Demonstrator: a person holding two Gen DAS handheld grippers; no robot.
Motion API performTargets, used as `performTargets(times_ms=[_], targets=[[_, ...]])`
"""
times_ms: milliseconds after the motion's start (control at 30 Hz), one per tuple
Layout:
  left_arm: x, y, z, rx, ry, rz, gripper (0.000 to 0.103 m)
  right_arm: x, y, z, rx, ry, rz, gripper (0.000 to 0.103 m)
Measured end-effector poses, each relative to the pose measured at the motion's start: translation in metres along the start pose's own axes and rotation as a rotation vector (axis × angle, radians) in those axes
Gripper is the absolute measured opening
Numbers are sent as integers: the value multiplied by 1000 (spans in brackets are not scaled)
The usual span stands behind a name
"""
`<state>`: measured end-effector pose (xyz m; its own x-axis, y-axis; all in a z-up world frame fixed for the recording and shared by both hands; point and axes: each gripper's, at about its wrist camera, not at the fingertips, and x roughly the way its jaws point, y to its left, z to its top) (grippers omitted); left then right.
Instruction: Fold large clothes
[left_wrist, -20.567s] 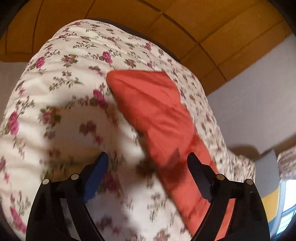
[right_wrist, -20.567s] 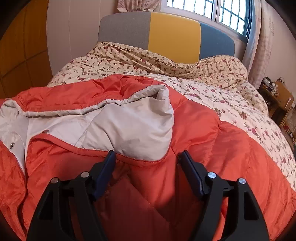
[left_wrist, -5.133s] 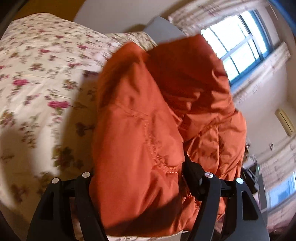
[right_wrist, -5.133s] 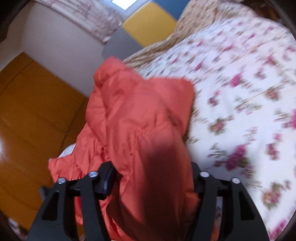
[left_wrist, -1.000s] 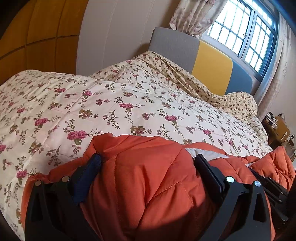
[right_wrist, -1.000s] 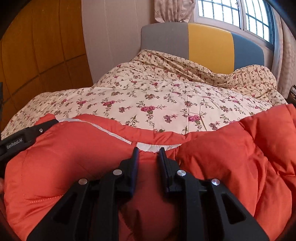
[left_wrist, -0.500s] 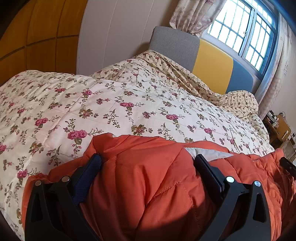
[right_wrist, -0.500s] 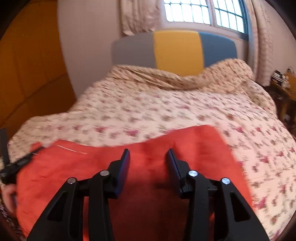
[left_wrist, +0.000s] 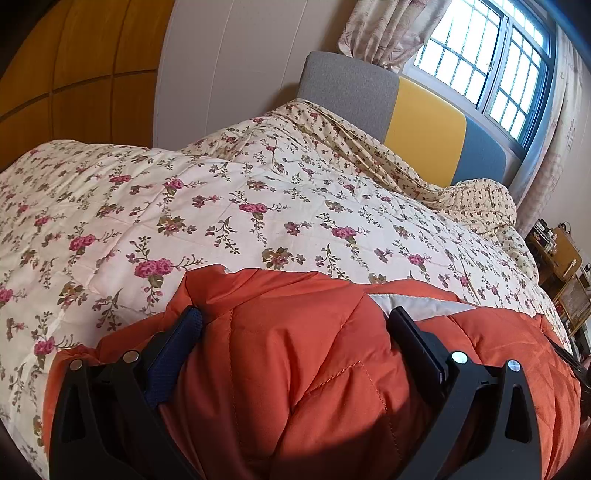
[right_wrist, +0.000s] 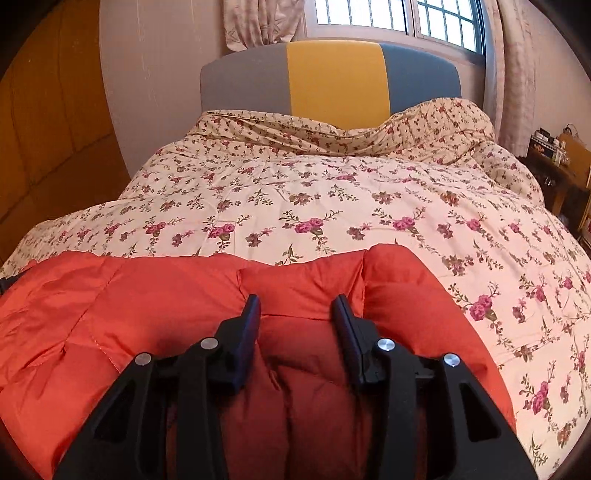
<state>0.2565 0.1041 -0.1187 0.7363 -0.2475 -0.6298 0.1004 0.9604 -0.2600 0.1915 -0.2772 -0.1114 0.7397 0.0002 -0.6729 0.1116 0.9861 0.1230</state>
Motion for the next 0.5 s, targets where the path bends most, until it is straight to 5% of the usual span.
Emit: performTargets(times_ms=[267, 500], targets=[[-23, 0, -5, 12, 12, -12, 100, -20, 10, 5, -28, -1, -41, 44], [-84, 12, -27, -46, -83, -17, 100, -67, 23, -4, 27, -43, 20, 47]])
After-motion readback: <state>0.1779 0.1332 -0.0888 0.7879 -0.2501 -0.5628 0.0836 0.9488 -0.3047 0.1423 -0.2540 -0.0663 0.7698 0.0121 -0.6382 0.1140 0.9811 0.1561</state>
